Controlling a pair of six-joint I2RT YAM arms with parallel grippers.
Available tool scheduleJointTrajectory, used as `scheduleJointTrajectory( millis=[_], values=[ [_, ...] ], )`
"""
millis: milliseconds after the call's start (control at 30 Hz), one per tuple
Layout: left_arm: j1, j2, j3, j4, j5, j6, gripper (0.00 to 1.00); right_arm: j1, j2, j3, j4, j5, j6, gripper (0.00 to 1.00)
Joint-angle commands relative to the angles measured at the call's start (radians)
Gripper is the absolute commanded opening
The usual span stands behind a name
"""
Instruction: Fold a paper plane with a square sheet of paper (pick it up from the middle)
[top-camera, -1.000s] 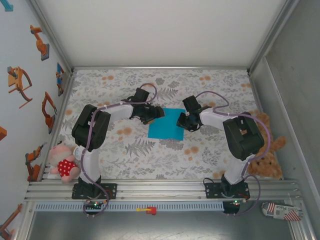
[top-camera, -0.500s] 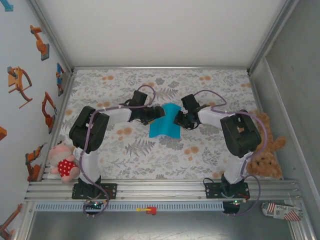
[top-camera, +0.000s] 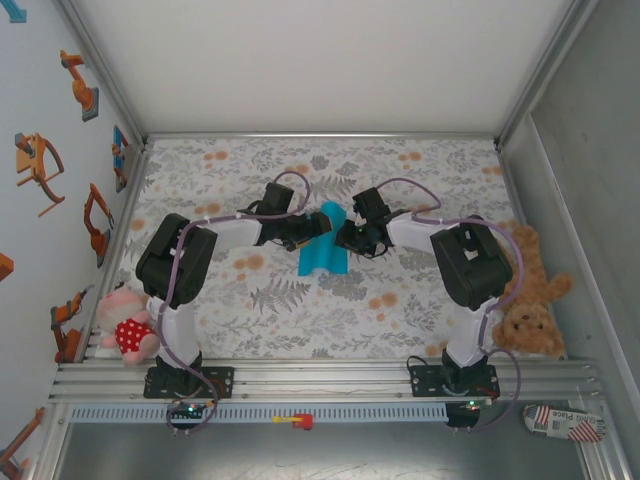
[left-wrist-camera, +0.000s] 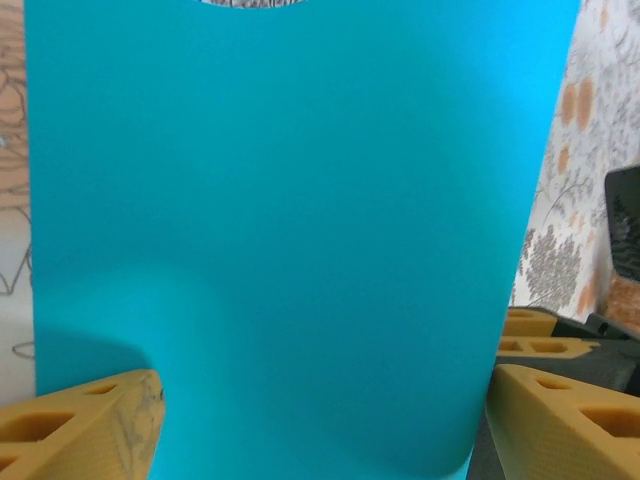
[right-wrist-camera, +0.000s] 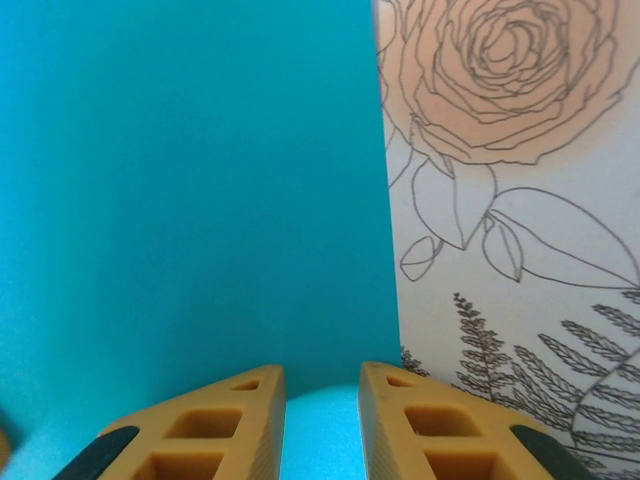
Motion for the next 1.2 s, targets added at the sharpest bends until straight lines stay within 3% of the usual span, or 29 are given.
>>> scheduleJointTrajectory(
  millis=[0,167,367,533,733,867,933,1167],
  values=[
    [-0.025,0.023,0.044,-0.125,-0.022,0.052,0.83,0.010,0.035,-0.009,0.000,-0.026,0.022,0.26],
    [-0.034,0.042,0.073,-0.160,-0.034,0.060,0.79,0.011,0.034,-0.022,0.030,-0.049,0.036,0.26],
    [-0.034,0.032,0.082,-0.165,-0.051,0.068,0.67,0.010,0.000,-0.051,0.043,-0.041,0.034,0.27],
    [-0.019,0.000,0.081,-0.154,-0.052,0.093,0.54,0.001,-0.103,-0.104,0.064,-0.009,0.010,0.28],
    [0.021,-0.086,0.058,-0.110,0.049,0.118,0.35,-0.068,-0.293,-0.217,0.227,-0.102,0.040,0.34],
    [0.067,-0.179,0.029,-0.050,0.147,0.092,0.34,-0.114,-0.376,-0.236,0.279,-0.170,0.041,0.43],
    [0.091,-0.222,0.009,0.000,0.203,0.059,0.34,-0.135,-0.386,-0.239,0.318,-0.235,0.046,0.52],
    [0.136,-0.314,-0.023,0.144,0.366,-0.047,0.34,-0.144,-0.338,-0.200,0.523,-0.376,0.143,0.73]
  ],
)
